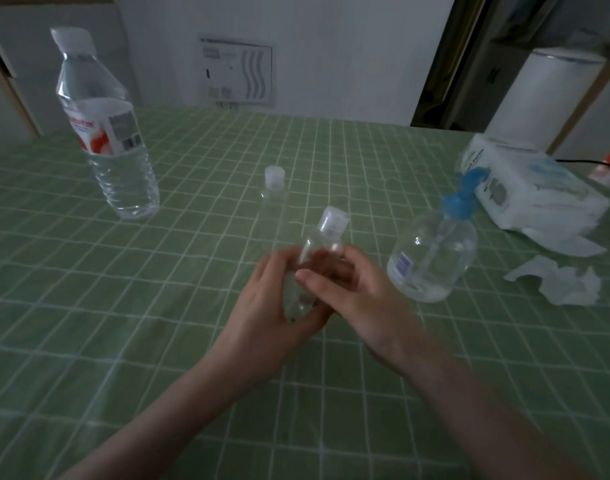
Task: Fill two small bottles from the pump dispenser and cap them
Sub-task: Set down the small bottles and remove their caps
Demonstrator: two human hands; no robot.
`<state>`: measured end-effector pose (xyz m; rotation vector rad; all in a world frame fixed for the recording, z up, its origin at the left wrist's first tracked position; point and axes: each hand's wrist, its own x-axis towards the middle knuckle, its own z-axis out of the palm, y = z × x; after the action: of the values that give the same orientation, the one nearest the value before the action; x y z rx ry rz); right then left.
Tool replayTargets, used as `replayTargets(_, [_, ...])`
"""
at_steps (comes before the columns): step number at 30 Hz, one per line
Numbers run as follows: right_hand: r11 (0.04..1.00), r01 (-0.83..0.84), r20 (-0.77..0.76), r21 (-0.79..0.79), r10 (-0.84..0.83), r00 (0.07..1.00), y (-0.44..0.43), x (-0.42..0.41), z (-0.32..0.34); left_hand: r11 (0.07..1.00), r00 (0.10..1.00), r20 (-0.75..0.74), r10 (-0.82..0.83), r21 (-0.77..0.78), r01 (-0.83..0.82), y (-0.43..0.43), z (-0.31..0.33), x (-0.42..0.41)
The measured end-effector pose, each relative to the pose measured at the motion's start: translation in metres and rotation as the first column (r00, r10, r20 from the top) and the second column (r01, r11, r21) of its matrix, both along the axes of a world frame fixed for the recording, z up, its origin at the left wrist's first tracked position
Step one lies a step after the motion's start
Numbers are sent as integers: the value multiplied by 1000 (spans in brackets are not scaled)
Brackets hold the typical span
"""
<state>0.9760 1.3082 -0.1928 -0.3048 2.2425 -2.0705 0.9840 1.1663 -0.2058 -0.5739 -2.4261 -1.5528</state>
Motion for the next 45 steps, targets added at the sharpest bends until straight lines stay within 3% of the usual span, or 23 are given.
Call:
replayTargets(4, [996,-15,-14,89,16,1000,-3,8,-1,1000,1000,-22,-20,3,20,1,0,0])
replayTargets(8, [949,2,-73,314,22,997,7,9,11,978,998,-35,52,-200,-58,-10,0,1])
replayTargets(15, [957,61,-163,284,-15,987,18,1,25,893,993,-81,91,-434,-117,-18,2,3])
replayTargets(21, [962,24,-203,271,33,979,16,0,18,911,993,-109,36,-406,-78,-20,3,1])
replayTargets(27, [956,-70,-261,284,147,954,20,8,23,968,996,5,-87,-238,86,-23,1,3])
replayTargets(31, [941,-168,-160,293,221,962,28,11,27,946,995,12,-94,-309,93,-27,2,5])
replayTargets(37, [922,-132,-124,365,188,974,28,10,27,880,995,-83,-63,-474,16,-31,4,5])
replayTargets(45, [935,-192,-132,297,239,962,32,12,25,869,993,-116,-35,-494,-27,-34,5,6])
